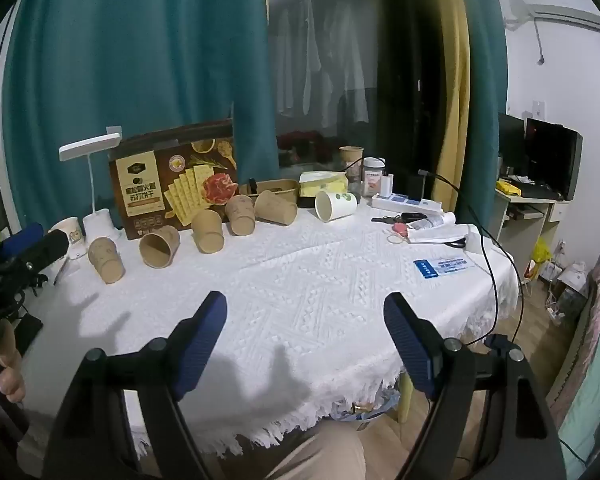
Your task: Flip cup upright
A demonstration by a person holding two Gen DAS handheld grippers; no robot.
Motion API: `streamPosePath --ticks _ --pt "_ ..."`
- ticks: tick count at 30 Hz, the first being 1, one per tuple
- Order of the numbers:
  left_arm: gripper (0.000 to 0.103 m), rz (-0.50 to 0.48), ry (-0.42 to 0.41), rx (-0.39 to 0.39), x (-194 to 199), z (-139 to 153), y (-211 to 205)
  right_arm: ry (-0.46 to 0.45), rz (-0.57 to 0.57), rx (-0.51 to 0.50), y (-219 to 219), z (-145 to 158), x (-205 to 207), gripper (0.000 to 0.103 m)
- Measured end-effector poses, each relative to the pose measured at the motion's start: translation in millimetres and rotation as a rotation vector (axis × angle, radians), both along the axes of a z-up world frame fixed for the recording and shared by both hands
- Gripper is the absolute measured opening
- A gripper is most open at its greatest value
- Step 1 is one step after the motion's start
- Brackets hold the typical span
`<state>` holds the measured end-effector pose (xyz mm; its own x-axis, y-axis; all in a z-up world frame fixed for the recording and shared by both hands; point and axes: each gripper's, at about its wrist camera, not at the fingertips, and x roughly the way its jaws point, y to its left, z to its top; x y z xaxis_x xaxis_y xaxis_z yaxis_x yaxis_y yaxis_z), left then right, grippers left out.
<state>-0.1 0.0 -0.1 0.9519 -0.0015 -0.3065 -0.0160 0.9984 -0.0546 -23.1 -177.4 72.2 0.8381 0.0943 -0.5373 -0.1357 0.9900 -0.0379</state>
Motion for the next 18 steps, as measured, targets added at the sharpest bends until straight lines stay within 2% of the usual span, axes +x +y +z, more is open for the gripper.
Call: streamPosePath --ticks 18 --pt "0.1 -0.008 -0.006 0.011 -2.4 3.3 -1.4 0.018 0.011 -0.005 4.7 -1.7 2.7 0.079"
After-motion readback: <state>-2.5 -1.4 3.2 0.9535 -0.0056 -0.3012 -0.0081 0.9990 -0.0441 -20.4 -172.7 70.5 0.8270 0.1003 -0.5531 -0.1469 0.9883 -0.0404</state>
